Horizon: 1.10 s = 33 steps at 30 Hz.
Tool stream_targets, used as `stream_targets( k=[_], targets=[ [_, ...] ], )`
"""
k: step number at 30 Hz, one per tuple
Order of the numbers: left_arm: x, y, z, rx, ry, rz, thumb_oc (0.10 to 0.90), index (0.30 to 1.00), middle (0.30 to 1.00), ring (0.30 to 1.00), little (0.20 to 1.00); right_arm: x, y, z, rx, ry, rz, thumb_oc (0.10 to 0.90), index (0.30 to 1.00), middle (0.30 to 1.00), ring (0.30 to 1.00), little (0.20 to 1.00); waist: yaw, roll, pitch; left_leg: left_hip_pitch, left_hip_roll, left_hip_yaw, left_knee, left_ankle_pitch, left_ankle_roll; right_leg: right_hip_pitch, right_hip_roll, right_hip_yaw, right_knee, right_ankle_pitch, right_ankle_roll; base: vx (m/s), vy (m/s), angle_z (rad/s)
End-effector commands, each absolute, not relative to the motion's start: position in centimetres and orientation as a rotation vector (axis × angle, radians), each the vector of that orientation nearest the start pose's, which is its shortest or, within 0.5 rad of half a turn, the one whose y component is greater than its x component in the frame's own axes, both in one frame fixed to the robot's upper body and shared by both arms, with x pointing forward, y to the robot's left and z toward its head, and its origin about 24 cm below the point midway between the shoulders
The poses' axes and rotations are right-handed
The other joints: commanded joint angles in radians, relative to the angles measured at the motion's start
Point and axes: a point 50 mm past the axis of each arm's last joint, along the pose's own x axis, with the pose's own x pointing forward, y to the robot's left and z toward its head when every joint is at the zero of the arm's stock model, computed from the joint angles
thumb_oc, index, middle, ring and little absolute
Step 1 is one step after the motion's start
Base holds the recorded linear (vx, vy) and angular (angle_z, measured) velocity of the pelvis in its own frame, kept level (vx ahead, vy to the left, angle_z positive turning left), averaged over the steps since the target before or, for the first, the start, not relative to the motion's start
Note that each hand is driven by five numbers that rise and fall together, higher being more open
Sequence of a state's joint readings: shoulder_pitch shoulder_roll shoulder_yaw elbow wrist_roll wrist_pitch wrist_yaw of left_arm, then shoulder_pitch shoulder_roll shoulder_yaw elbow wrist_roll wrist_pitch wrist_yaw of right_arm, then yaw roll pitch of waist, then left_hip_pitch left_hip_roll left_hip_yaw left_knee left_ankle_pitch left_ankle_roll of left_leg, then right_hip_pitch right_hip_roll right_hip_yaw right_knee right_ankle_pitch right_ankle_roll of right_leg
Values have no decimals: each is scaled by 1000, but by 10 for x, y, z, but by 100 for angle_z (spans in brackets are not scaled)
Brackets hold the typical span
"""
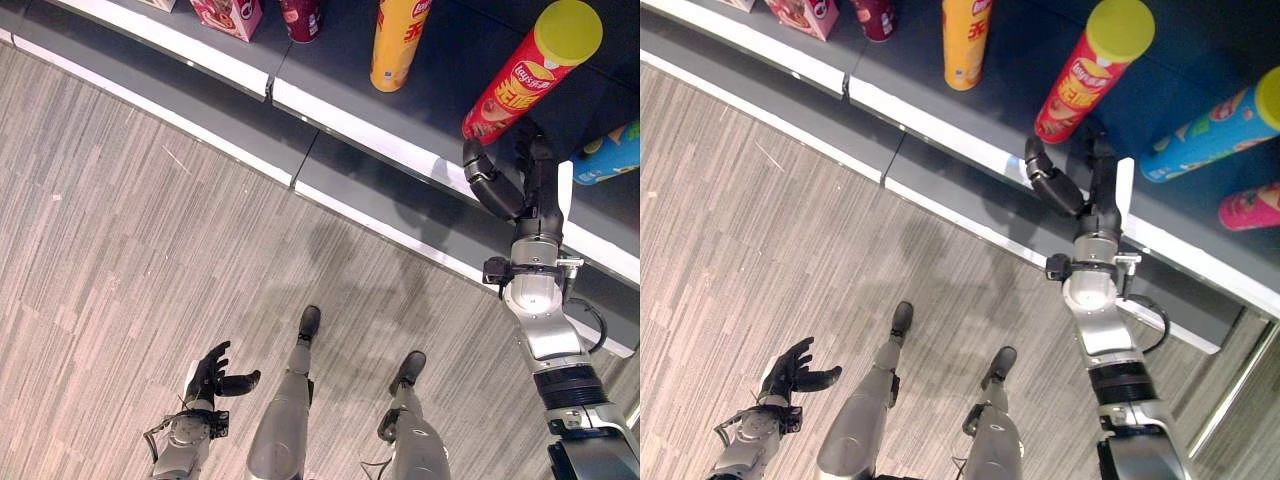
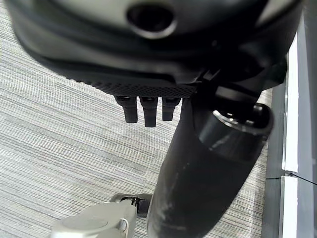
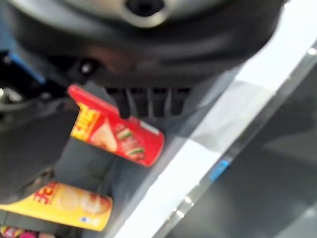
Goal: Put the goods on the table back onto the shelves and tidy them up.
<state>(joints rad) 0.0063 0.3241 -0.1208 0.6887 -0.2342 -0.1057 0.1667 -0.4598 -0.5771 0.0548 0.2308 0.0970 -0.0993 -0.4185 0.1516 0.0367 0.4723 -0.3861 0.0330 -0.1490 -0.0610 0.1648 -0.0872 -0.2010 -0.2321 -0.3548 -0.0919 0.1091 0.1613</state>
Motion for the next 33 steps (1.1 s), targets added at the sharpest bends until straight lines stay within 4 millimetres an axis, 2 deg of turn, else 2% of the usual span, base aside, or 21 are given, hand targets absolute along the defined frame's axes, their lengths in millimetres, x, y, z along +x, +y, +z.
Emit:
stream_targets(
  k=[1, 6, 12, 17, 18, 21, 22, 26, 27, 28, 30, 33],
  targets=[
    [173, 264, -88, 248, 618, 274, 800, 900, 900, 900, 900, 321, -256, 212, -470, -597, -433, 800, 900, 900, 900, 900, 12, -24, -48, 56, -9, 52, -26, -104, -4, 8, -69, 11, 55, -34, 61, 0, 0, 0],
    [172, 266, -88, 252, 621, 282, 800, 900, 900, 900, 900, 317, -260, 208, -548, -581, -440, 800, 900, 900, 900, 900, 5, -33, -55, 68, -5, 58, -26, -106, -5, 16, -67, 14, 56, -36, 61, 0, 0, 0],
    [167, 273, -90, 267, 652, 302, 800, 900, 900, 900, 900, 304, -262, 202, -625, -583, -424, 800, 900, 900, 900, 900, -15, -58, -85, 95, 7, 71, -26, -115, -6, 35, -60, 22, 56, -36, 61, 0, 0, 0],
    [161, 281, -93, 287, 690, 318, 800, 900, 900, 900, 900, 285, -250, 198, -585, -620, -319, 800, 900, 900, 900, 900, -44, -88, -121, 129, 21, 95, -26, -123, -8, 57, -46, 33, 45, -30, 62, 13, -7, -9],
    [154, 283, -97, 292, 723, 325, 800, 900, 900, 900, 900, 277, -239, 187, -526, -610, -244, 800, 900, 900, 900, 900, -61, -102, -141, 153, 29, 111, -26, -129, -8, 73, -39, 41, 38, -28, 62, 38, 3, -22],
    [149, 285, -101, 288, 750, 344, 800, 900, 900, 900, 900, 266, -227, 173, -456, -584, -146, 800, 900, 900, 900, 900, -85, -114, -168, 176, 35, 130, -26, -136, -7, 87, -33, 47, 34, -26, 63, 46, 2, -15],
    [142, 286, -105, 281, 779, 358, 800, 900, 900, 900, 900, 253, -215, 153, -328, -522, -33, 800, 900, 900, 900, 900, -105, -122, -192, 211, 42, 150, -26, -146, -9, 110, -25, 60, 28, -26, 62, 77, 29, -24],
    [136, 287, -112, 254, 820, 359, 800, 900, 900, 900, 900, 239, -201, 101, -137, -286, 158, 800, 900, 900, 900, 900, -141, -134, -250, 267, 46, 188, -26, -158, -8, 141, -21, 84, 21, -21, 63, 55, 33, -28],
    [135, 287, -112, 254, 820, 359, 800, 900, 900, 900, 900, 239, -201, 101, -137, -286, 159, 800, 900, 900, 900, 900, -140, -134, -249, 269, 46, 189, -26, -159, -8, 142, -21, 85, 21, -21, 63, 47, 7, -52],
    [135, 287, -114, 266, 838, 337, 800, 900, 900, 900, 900, 229, -200, 70, -100, -128, 228, 800, 900, 900, 900, 900, -152, -139, -276, 299, 50, 207, -26, -168, -8, 159, -16, 95, 21, -27, 61, 66, 4, -40],
    [140, 285, -113, 268, 827, 299, 800, 900, 900, 900, 900, 217, -201, 37, -94, 34, 280, 800, 900, 900, 900, 900, -162, -141, -305, 325, 53, 223, -26, -175, -11, 171, -15, 105, 21, -31, 60, 79, -3, -22],
    [146, 279, -112, 254, 808, 266, 800, 900, 900, 900, 900, 197, -209, -13, -102, 266, 232, 800, 900, 900, 900, 900, -177, -139, -336, 360, 58, 242, -26, -184, -13, 191, -11, 120, 20, -40, 59, 59, -5, -25]
  ],
)
